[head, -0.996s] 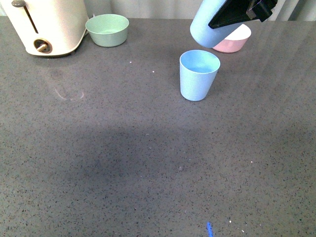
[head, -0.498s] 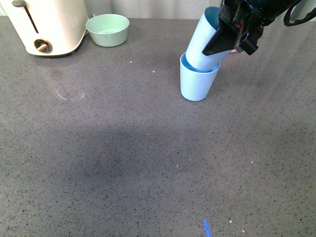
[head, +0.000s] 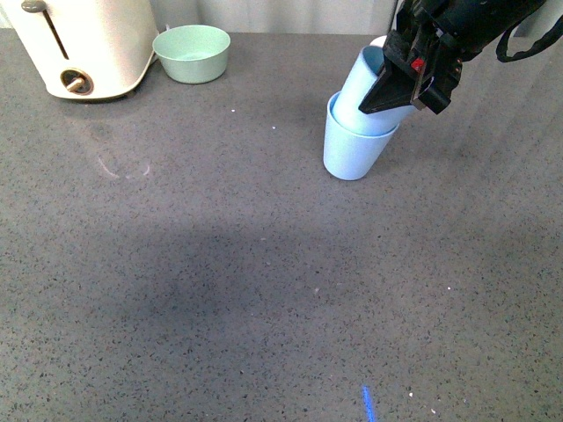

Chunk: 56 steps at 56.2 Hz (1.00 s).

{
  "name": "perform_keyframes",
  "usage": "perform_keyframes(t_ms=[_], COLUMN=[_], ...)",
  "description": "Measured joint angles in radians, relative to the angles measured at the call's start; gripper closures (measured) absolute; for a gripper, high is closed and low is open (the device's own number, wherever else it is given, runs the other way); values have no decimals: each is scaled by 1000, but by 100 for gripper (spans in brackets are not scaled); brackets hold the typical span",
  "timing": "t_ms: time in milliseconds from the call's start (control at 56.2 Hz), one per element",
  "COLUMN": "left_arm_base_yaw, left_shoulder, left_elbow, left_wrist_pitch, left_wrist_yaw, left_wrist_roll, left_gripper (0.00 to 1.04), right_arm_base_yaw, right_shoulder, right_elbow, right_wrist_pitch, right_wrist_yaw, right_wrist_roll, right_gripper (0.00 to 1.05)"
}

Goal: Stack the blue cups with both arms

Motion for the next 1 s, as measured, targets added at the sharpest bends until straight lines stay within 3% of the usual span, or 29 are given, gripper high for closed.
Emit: perform_keyframes(t_ms=[302, 498, 658, 818, 871, 996], left_arm_base_yaw=[0, 0, 0, 0, 0, 0], left_shoulder=[0, 0, 0, 0, 0, 0], left_elbow=[0, 0, 0, 0, 0, 0], left_wrist_pitch=[0, 0, 0, 0, 0, 0], left_wrist_yaw=[0, 0, 0, 0, 0, 0], left_wrist_roll=[0, 0, 0, 0, 0, 0], left_gripper=[9, 9, 9, 9, 9, 9], right_arm_base_yaw=[-4, -43, -125, -181, -189, -199], right_shoulder=[-7, -88, -292, -499, -602, -805], right_elbow=[6, -22, -201, -444, -574, -843], right_wrist_pitch=[31, 119, 354, 578, 656, 830], right_wrist_yaw=[-13, -93, -186, -205, -168, 32], right_wrist_roll=[31, 114, 306, 515, 599, 707], right_gripper=[36, 8, 9, 9, 9, 9])
